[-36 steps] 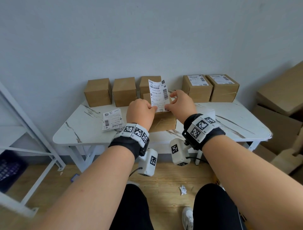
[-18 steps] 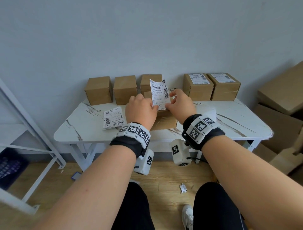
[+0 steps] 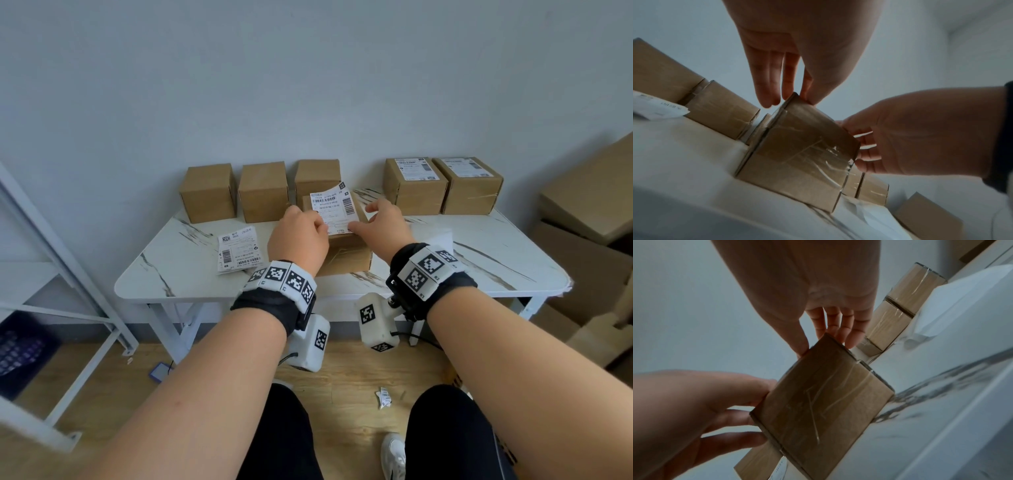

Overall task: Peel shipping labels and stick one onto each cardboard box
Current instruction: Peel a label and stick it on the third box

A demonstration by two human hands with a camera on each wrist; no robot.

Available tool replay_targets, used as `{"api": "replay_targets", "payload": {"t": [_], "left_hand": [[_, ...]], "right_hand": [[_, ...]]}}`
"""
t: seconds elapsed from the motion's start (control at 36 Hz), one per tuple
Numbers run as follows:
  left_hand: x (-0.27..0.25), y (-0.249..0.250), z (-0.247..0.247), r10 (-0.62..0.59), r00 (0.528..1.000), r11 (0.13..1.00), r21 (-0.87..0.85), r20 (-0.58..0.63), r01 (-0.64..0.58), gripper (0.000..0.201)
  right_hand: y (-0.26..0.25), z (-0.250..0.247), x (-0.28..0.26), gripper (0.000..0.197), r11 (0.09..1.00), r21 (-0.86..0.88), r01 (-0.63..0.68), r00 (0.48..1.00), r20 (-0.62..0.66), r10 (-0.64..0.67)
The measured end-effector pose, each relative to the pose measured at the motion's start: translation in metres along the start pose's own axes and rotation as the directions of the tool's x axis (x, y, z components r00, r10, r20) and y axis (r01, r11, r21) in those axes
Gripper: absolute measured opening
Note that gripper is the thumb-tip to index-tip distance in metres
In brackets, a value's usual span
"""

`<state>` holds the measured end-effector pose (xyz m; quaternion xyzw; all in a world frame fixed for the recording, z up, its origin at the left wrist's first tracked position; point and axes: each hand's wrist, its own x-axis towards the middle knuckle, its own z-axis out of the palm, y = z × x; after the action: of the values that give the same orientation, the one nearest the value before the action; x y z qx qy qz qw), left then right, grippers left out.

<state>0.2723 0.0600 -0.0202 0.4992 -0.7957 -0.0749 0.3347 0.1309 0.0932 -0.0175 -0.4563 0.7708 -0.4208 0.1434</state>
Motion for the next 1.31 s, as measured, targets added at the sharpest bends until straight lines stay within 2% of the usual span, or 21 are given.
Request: {"api": "replay_targets", "payload": {"t": [0.14,0.44,0.56,0.69,0.83,1.0,1.17,1.31], "left_hand": [[0.002,-0.002,0.0,-0.04,0.999,0.99,-0.136,-0.005,0.039,0.019],[0.004,-0.007,0.0,-0.064,0.998,0.983,-0.17,0.008,0.064,0.021],[0.003,-0.006,0.0,-0.062,0.998,0.985,-0.162,0.003,0.062,0.021],[0.003,-0.002,0.002,-0.058,0.998,0.991,-0.121,-0.008,0.056,0.018],[0.004,0.001,0.003,-0.037,0.999,0.999,-0.034,-0.001,0.037,0.021],[0.009,0.005,0.007,0.117,0.992,0.993,0.017,0.044,-0.118,0.021],[0.014,0.002,0.009,0.091,0.985,0.995,0.015,0.144,-0.095,0.028],[0.022,-0.004,0.008,0.005,0.96,0.997,-0.075,0.279,0.016,0.029]], "right_hand": [[-0.001,0.002,-0.002,0.059,0.999,0.013,-0.036,0.999,-0.014,0.037],[-0.009,0.009,-0.008,0.093,0.994,-0.095,-0.054,0.998,-0.015,0.053],[-0.01,0.01,-0.009,0.097,0.993,-0.107,-0.049,0.999,-0.015,0.048],[-0.01,0.006,-0.006,0.087,0.997,-0.063,-0.042,0.999,0.019,0.043],[-0.004,-0.003,-0.004,0.061,0.999,0.053,-0.008,0.999,0.036,0.006],[-0.003,-0.007,-0.003,0.027,0.996,0.085,0.035,0.996,0.078,-0.042],[0.0,0.003,0.0,0.036,0.999,0.041,0.009,0.999,0.049,-0.011],[-0.002,0.008,0.008,0.038,1.0,0.02,0.013,0.997,0.081,-0.014]]}}
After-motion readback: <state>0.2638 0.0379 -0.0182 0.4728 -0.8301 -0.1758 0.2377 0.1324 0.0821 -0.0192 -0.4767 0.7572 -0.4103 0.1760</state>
